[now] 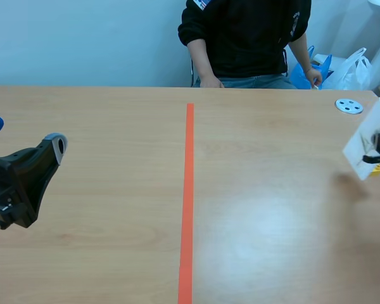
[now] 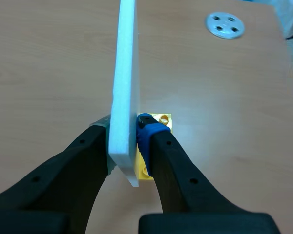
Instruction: Sort the leaf by its shape. The table is split by an orange tape line. A compound leaf with several leaflets goes to the left side, a simple leaf with one blade goes to the right side. Return to the home posture when a red brick is placed on the table.
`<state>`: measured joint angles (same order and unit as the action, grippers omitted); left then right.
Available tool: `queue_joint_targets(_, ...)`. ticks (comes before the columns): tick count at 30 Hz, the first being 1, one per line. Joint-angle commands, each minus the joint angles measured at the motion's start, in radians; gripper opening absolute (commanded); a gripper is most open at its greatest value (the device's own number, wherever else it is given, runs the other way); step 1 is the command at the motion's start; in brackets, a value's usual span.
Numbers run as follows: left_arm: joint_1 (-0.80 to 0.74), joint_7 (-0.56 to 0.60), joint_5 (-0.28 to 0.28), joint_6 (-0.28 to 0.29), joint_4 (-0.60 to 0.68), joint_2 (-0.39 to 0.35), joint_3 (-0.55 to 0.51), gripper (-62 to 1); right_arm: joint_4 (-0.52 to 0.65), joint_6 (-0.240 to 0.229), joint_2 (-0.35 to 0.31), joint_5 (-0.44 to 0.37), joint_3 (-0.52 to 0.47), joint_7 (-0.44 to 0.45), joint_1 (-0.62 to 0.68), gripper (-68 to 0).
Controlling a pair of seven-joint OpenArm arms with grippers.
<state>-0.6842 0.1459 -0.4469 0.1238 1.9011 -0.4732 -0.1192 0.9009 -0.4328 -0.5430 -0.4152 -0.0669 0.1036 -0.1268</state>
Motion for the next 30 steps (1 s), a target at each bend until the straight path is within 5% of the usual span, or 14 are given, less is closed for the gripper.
queue_joint_targets(1,0.000,0.014,-0.009,0.002,0.009,-0.012,-0.006,-3.9,0.025,-0.001,-0.034,-0.025,-0.016,0.014,-0.003,-62.9)
queue_joint_targets(6,0.000,0.011,-0.009,0.002,0.009,-0.012,-0.006,-3.9,0.024,0.007,-0.039,-0.049,-0.066,0.011,0.039,-62.9)
queue_joint_targets(12,0.000,0.011,-0.009,0.002,0.009,-0.012,-0.006,-3.9,0.023,0.094,0.018,-0.071,-0.119,0.014,0.083,-62.9)
queue_joint_targets(18,0.000,0.011,-0.009,0.002,0.009,-0.013,-0.006,-3.9,0.023,0.105,0.071,-0.087,-0.138,0.018,0.111,-62.6)
queue_joint_targets(24,0.000,0.010,-0.009,0.002,0.009,-0.013,-0.006,-3.9,0.023,0.135,0.077,-0.087,-0.138,0.019,0.114,-53.8)
queue_joint_targets(30,0.000,0.010,-0.009,0.002,0.009,-0.013,-0.006,-3.9,0.023,0.135,0.075,-0.087,-0.138,0.023,0.114,-53.1)
